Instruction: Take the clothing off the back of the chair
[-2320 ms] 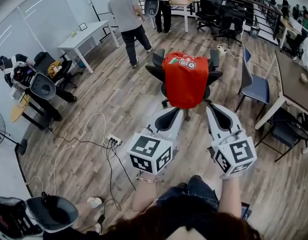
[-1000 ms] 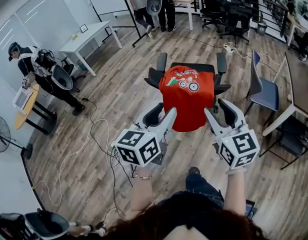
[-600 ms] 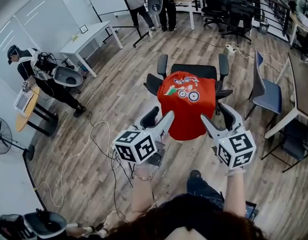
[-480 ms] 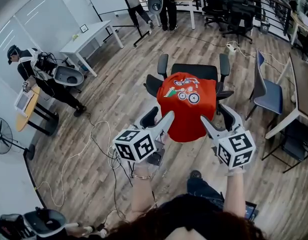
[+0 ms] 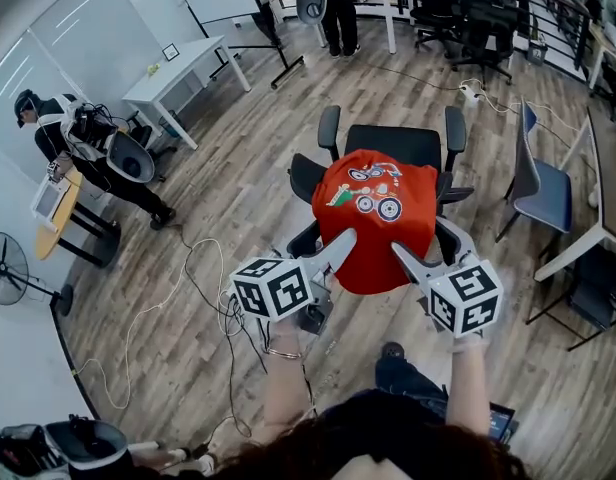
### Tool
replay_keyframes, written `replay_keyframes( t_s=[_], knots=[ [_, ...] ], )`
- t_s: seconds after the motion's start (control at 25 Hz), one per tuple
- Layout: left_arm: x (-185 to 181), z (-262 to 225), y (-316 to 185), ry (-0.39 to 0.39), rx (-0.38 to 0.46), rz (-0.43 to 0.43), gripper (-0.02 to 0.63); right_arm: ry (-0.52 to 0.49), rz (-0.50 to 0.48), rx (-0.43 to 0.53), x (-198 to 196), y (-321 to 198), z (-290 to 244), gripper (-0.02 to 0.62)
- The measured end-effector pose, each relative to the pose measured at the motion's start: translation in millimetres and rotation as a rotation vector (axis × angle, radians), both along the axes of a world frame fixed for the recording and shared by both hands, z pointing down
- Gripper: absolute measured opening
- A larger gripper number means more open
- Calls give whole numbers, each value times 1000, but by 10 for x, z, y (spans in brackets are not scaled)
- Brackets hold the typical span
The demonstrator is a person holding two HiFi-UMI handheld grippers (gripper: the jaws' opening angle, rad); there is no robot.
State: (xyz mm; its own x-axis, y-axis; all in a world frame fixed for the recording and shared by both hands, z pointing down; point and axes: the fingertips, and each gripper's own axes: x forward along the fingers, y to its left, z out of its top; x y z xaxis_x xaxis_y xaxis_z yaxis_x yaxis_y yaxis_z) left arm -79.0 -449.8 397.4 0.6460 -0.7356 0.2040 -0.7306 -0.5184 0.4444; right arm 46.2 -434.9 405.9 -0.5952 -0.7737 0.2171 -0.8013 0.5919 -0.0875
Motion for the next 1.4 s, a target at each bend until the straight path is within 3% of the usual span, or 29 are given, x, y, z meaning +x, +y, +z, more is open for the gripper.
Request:
replay_keyframes(
  t_s=[0.52, 0.72, 0.76, 0.84, 0.96, 1.2, 1.4],
  knots=[
    [333, 151, -63, 10, -36, 103, 337, -14, -124, -44, -307, -58, 109, 295],
    [361, 129, 7, 29, -31, 127, 226, -24, -105, -42, -306, -66, 86, 291],
    [362, 131, 21, 33, -28, 130, 212, -24, -106, -44, -296, -63, 91, 284],
    [374, 139, 47, 28, -18, 135, 188, -26, -113, -46, -276, -48, 99, 196],
    [402, 120, 79, -10, 6, 147, 152, -35, -124, -44, -282, -21, 77, 151],
    [469, 26, 173, -54, 28, 194, 117, -23, -130, -20, -316, 41, -32, 81],
    [502, -80, 259, -46, 46, 214, 106, 13, -135, 23, -329, 113, -148, 63]
  ],
)
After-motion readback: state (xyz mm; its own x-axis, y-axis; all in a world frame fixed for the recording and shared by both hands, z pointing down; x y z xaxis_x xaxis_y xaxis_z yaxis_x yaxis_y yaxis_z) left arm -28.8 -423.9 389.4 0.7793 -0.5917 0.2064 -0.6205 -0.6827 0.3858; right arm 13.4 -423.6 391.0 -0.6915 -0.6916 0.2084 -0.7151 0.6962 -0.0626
